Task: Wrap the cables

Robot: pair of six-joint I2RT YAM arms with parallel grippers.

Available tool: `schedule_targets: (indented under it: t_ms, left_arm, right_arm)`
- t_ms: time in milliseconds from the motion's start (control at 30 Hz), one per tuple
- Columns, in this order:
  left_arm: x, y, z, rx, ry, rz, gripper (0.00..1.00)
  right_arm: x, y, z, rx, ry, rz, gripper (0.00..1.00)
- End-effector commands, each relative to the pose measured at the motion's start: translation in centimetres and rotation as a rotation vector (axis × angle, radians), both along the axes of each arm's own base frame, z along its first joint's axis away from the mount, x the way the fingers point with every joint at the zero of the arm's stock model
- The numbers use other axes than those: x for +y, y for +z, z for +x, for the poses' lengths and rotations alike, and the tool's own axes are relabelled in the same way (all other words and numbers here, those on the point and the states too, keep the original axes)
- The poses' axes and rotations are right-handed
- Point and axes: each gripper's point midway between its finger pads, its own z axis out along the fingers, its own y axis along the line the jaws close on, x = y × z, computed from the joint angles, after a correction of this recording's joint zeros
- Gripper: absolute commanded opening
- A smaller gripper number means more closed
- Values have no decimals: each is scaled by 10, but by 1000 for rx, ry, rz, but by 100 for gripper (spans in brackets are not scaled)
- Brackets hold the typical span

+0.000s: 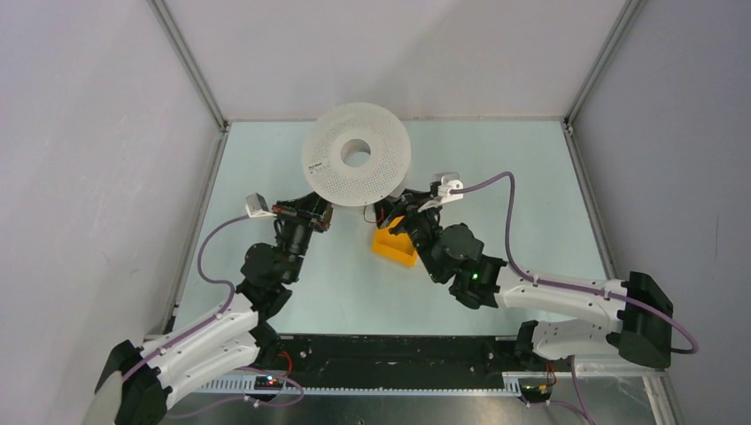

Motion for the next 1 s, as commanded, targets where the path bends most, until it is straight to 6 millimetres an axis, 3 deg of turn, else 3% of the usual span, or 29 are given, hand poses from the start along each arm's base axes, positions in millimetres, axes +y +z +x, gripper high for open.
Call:
schedule_targets:
  t_ms: [0,200,400,600,733,800,867,967]
  left_arm:
    - [8,15,-1,-58,30,-13,0]
    - [12,12,0,-57,48,4,0]
    - [12,8,3,-52,59,30,0]
    - [11,9,2,-52,52,46,0]
    - [10,8,5,-36,52,32,0]
    - [9,9,5,-24,35,3,0]
    - [8,12,5,-20,24,-22,0]
    - [10,16,5,-25,26,-34,0]
  right_arm:
    - [-12,2,-9,-9,10,-44,58]
    - [-32,-7,-17,14,28,-104,57]
    - [-48,0,-37,-16,159,-139,57]
    - [-68,2,-51,-149,248,-252,54]
    - [-71,11,-54,-128,267,-79,54]
    - [-65,2,-52,-90,268,-9,54]
    - [-69,-14,-41,-10,158,60,56]
    - [-66,-20,-39,-1,139,150,59]
